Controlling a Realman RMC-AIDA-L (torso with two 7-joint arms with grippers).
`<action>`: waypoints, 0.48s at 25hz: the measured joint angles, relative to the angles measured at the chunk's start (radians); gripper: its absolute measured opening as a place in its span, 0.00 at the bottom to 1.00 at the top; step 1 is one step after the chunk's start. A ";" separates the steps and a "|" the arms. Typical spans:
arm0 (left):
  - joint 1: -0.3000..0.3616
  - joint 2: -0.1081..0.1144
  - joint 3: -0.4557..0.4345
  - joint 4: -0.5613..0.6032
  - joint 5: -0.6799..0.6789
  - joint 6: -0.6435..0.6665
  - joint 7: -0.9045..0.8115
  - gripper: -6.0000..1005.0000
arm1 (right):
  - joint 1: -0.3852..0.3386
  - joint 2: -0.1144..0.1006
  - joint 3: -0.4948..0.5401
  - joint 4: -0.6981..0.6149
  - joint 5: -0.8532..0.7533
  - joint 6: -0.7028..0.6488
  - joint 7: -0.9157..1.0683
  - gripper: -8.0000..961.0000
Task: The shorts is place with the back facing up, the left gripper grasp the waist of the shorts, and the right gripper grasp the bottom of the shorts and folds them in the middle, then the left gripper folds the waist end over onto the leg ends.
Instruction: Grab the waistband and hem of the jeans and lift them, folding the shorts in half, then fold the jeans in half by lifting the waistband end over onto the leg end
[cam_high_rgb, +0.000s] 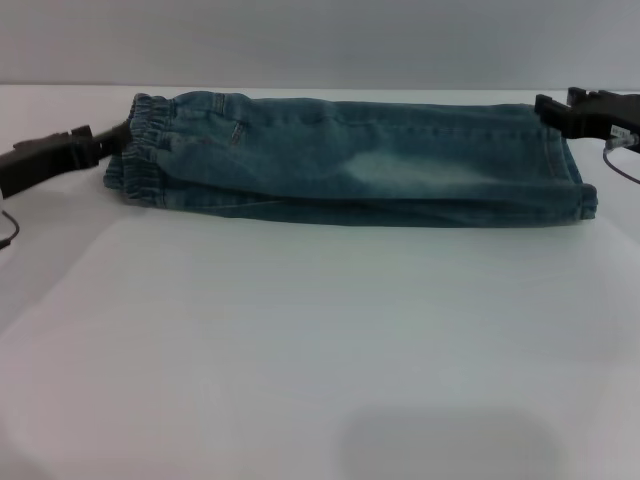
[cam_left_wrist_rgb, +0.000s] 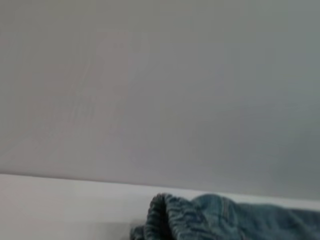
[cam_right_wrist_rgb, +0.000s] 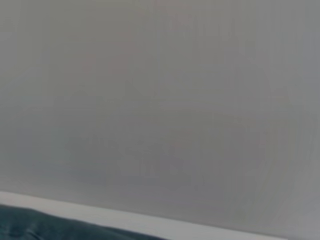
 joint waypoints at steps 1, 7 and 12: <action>0.008 -0.002 0.000 -0.003 -0.001 0.003 0.038 0.64 | -0.006 0.004 -0.002 -0.011 0.009 -0.009 -0.002 0.48; 0.014 -0.012 -0.002 -0.071 -0.051 -0.013 0.225 0.60 | -0.062 0.019 -0.011 -0.059 0.190 -0.136 -0.121 0.48; 0.007 -0.013 -0.002 -0.130 -0.132 -0.037 0.360 0.57 | -0.118 0.018 -0.011 -0.054 0.397 -0.309 -0.302 0.48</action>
